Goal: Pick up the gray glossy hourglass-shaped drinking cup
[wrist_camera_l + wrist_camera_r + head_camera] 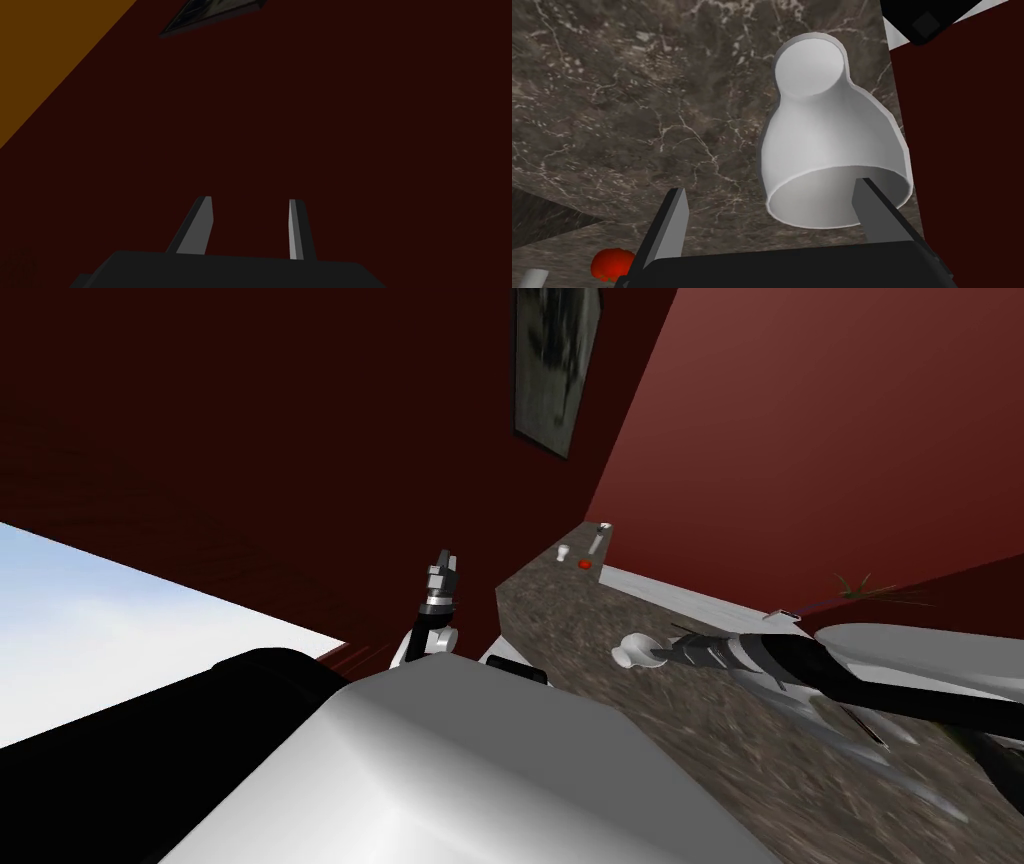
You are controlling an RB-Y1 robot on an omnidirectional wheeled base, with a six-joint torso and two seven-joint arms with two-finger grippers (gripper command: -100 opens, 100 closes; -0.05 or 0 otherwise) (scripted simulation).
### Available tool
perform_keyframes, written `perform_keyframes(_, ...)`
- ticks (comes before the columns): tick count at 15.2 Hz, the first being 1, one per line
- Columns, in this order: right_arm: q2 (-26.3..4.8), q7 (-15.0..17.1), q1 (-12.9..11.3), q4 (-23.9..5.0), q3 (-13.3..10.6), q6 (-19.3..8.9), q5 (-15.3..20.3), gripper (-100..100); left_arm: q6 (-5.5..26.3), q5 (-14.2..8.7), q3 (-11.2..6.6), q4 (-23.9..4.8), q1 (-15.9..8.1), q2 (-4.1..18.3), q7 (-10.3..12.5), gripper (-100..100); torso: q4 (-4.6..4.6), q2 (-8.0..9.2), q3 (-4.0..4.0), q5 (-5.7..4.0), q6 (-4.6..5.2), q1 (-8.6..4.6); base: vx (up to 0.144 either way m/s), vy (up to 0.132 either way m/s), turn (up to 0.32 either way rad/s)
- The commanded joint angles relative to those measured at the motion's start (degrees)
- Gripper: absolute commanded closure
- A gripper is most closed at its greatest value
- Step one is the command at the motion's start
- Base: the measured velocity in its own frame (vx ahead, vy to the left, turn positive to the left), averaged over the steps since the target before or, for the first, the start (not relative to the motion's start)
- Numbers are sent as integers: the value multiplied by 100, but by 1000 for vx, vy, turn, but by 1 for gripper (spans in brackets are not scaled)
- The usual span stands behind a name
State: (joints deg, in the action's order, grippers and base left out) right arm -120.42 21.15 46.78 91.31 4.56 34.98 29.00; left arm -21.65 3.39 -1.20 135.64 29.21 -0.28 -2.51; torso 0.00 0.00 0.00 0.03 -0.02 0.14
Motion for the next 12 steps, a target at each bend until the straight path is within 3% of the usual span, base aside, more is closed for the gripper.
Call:
perform_keyframes(1, -244, 34, 84, -11, -50, -31, 74, -100, 0, 0, 0, 0, 0, 0, 0, 0, 0, 0, 0, 0, 0, 0, 4, 29, 102)
perform_keyframes(9, -1092, 132, 518, -95, -259, -65, 345, -100, 0, 0, 0, 0, 0, 0, 0, 0, 0, -1, -1, 0, 0, 1, 4, 23, 94)
perform_keyframes(10, -991, 101, 512, -132, -182, -36, 295, -100, 0, 0, 0, 0, 0, 0, 0, 0, 0, -1, -1, -1, 2, 0, 0, 7, 12)
perform_keyframes(12, -777, -17, 718, -78, -233, -259, 350, -100, 0, 0, 0, 0, 0, 0, 0, 0, 1, 3, 2, -4, 5, -7, 2, 8, 48)
